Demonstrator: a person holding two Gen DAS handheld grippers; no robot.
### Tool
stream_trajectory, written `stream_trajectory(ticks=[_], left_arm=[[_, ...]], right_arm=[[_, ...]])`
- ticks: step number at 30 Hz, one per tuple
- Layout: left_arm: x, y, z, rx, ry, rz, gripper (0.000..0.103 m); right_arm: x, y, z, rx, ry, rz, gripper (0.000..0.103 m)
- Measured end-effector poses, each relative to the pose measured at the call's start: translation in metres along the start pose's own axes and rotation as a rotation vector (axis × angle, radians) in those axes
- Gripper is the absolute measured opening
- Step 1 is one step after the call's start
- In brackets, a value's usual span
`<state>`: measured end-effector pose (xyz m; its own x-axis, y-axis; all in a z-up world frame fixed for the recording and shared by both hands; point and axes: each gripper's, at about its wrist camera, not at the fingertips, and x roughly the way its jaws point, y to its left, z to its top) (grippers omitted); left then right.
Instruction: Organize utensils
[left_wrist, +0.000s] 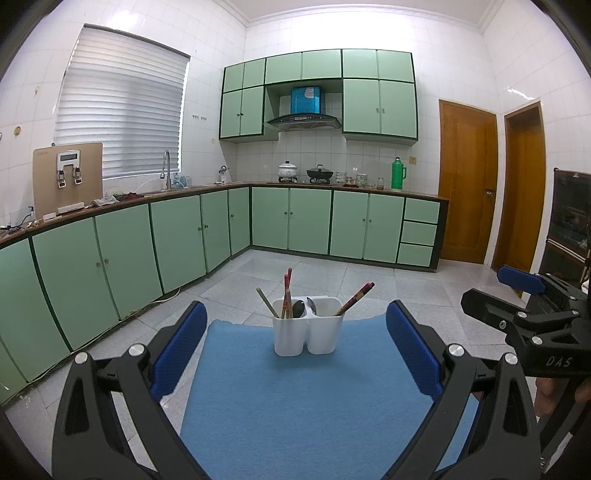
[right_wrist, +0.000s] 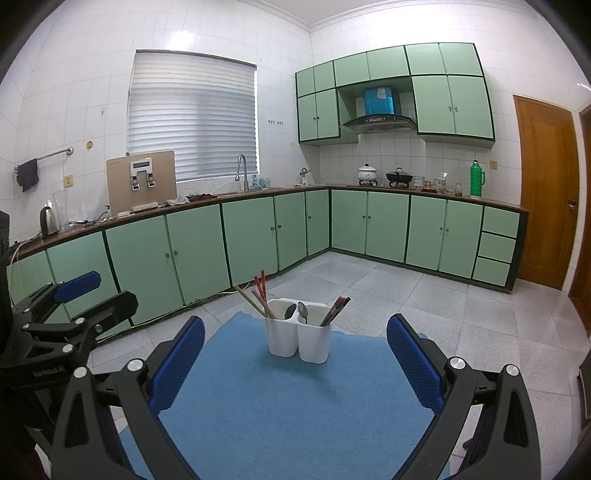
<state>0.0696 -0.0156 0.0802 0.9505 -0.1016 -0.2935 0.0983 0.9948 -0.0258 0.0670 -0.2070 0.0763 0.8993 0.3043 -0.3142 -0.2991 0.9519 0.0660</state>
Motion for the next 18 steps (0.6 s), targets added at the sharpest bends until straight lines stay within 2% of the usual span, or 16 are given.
stream_trajectory(ticks=[18], left_arm=[[0.0045, 0.0007, -0.0023, -0.007, 0.011, 0.002, 0.095]], right_arm=[[0.0034, -0.0032, 0.0024, -0.002, 0.005, 0.000, 0.097]])
